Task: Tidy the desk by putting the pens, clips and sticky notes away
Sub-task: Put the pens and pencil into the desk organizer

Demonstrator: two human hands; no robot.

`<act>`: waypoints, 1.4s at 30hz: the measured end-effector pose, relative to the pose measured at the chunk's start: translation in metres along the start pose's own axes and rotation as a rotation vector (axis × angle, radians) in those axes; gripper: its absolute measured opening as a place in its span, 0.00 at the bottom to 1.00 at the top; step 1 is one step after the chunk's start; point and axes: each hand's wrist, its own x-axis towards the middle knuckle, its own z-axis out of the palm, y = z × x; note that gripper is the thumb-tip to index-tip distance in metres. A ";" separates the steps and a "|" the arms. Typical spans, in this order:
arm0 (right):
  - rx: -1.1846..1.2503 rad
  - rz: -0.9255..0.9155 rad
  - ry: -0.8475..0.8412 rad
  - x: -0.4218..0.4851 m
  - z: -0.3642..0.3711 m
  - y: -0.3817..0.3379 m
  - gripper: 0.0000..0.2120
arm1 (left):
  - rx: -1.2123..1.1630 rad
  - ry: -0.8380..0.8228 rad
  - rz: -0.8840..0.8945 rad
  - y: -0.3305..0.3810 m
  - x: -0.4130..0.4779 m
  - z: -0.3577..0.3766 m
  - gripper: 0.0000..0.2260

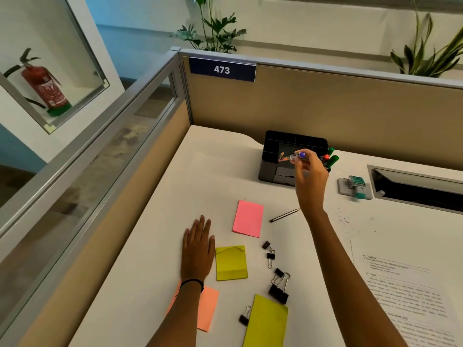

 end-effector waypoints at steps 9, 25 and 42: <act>-0.018 0.072 -0.038 0.025 0.035 0.023 0.08 | -0.001 0.005 0.004 -0.002 0.001 0.003 0.34; -0.145 0.195 -0.211 0.002 0.021 0.061 0.10 | 0.002 0.014 -0.006 -0.004 0.001 0.006 0.27; -0.525 -0.002 -0.696 -0.085 -0.028 0.103 0.06 | -0.018 0.018 0.007 -0.003 0.001 0.004 0.35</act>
